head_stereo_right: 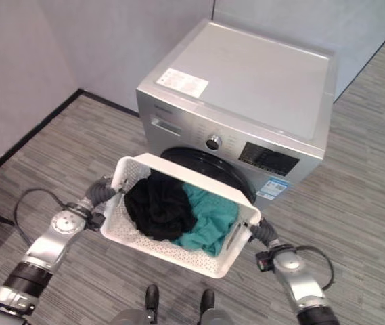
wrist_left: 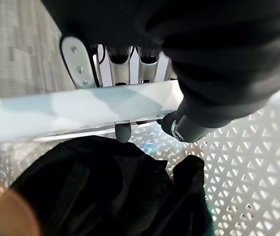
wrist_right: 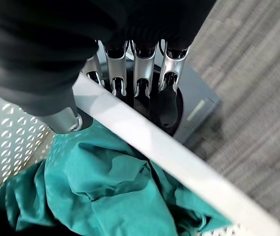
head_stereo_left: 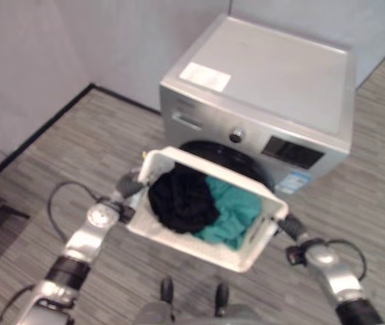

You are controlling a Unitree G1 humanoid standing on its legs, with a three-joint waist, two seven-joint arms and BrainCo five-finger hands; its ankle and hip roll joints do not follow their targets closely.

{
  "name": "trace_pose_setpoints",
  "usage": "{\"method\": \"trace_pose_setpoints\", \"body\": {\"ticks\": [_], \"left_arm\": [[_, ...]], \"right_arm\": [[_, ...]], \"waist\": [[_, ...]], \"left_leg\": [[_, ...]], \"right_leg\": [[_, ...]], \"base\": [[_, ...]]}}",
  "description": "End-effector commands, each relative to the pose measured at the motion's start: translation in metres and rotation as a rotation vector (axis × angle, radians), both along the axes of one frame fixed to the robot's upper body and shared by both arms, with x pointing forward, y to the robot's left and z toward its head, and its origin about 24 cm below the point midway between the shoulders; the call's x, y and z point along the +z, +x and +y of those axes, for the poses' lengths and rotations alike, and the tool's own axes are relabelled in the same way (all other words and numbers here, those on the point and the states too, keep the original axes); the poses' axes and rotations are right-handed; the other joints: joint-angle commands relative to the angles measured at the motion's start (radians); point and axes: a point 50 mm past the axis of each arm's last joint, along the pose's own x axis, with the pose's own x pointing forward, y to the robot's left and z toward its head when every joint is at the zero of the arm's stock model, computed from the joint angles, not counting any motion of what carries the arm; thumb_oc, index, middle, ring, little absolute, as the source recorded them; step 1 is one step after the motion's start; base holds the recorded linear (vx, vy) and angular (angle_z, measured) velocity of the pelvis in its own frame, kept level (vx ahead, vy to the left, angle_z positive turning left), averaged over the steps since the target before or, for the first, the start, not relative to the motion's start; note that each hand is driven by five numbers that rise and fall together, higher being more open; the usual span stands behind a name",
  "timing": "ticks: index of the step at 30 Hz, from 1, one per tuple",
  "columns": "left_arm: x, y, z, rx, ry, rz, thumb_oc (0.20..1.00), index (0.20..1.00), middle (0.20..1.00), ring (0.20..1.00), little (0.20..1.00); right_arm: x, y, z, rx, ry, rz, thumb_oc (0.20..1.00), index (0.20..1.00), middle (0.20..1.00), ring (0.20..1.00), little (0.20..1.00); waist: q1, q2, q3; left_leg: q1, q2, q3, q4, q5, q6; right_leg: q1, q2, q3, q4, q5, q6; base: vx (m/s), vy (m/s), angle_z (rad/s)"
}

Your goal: Grab the laundry basket,head to the washer,open it,put in the laundry and shut it.

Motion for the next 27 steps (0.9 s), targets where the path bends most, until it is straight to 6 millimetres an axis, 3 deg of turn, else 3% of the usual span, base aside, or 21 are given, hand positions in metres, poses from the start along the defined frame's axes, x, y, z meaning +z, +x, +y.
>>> {"method": "trace_pose_setpoints", "body": {"ticks": [1,3,9,10,13,15,21,24,27], "left_arm": [[0.059,0.018,-0.012,-0.121,-0.005,-0.223,0.2,0.2,0.2,0.2,0.2],[0.082,0.008,0.004,-0.143,0.078,-0.274,0.2,0.2,0.2,0.2,0.2],[0.113,-0.008,0.014,-0.2,0.159,-0.337,0.2,0.2,0.2,0.2,0.2],[0.138,-0.02,0.017,-0.249,0.234,-0.382,0.2,0.2,0.2,0.2,0.2],[0.148,-0.025,0.019,-0.269,0.275,-0.386,0.2,0.2,0.2,0.2,0.2],[0.166,-0.033,0.018,-0.306,0.348,-0.4,0.2,0.2,0.2,0.2,0.2],[0.18,-0.052,0.027,-0.324,0.418,-0.343,0.2,0.2,0.2,0.2,0.2],[0.182,-0.06,0.028,-0.332,0.407,-0.307,0.2,0.2,0.2,0.2,0.2],[0.196,-0.071,0.016,-0.384,0.358,-0.316,0.2,0.2,0.2,0.2,0.2]], "right_arm": [[0.073,0.022,0.017,0.238,0.135,-0.287,0.2,0.2,0.2,0.2,0.2],[0.094,0.011,0.012,0.329,0.104,-0.299,0.2,0.2,0.2,0.2,0.2],[0.112,-0.005,0.021,0.48,0.132,-0.277,0.2,0.2,0.2,0.2,0.2],[0.125,-0.015,0.033,0.603,0.155,-0.243,0.2,0.2,0.2,0.2,0.2],[0.134,-0.021,0.037,0.655,0.171,-0.242,0.2,0.2,0.2,0.2,0.2],[0.155,-0.026,0.04,0.722,0.157,-0.257,0.2,0.2,0.2,0.2,0.2],[0.194,-0.028,0.032,0.728,0.077,-0.367,0.2,0.2,0.2,0.2,0.2],[0.201,-0.025,0.031,0.706,0.091,-0.42,0.2,0.2,0.2,0.2,0.2],[0.218,-0.02,0.024,0.645,0.076,-0.54,0.2,0.2,0.2,0.2,0.2]], "waist": [[0.011,0.012,-0.064],[0.018,0.004,-0.062],[0.034,-0.015,-0.061],[0.051,-0.038,-0.058],[0.06,-0.051,-0.057],[0.073,-0.073,-0.056],[0.075,-0.097,-0.07],[0.069,-0.091,-0.076],[0.056,-0.076,-0.085]], "left_leg": [[0.074,0.048,0.01,0.027,-0.139,0.0],[0.07,0.049,0.015,0.031,-0.139,0.0],[0.064,0.054,0.015,0.045,-0.142,-0.002],[0.059,0.06,0.014,0.06,-0.143,-0.005],[0.057,0.064,0.013,0.067,-0.144,-0.007],[0.056,0.073,0.009,0.075,-0.146,-0.012],[0.08,0.089,0.034,0.069,-0.148,-0.021],[0.093,0.092,0.053,0.068,-0.155,-0.018],[0.108,0.087,0.071,0.066,-0.164,-0.012]], "right_leg": [[-0.037,-0.07,0.002,0.062,-0.025,0.081],[-0.043,-0.072,0.001,0.065,-0.021,0.086],[-0.043,-0.076,-0.014,0.074,-0.019,0.095],[-0.042,-0.08,-0.027,0.093,-0.022,0.102],[-0.041,-0.082,-0.037,0.105,-0.026,0.105],[-0.038,-0.086,-0.056,0.122,-0.031,0.113],[-0.027,-0.086,-0.066,0.125,-0.025,0.124],[-0.029,-0.086,-0.053,0.125,-0.017,0.13],[-0.032,-0.088,-0.033,0.125,-0.007,0.139]], "base": [[0.0,0.02,-0.07],[-0.01,0.034,-0.05],[-0.01,0.011,0.02],[-0.04,0.006,-0.01],[-0.02,-0.007,-0.01],[-0.01,-0.011,0.03],[0.01,0.013,0.05],[0.02,0.049,-0.09],[0.0,0.079,-0.23]]}}
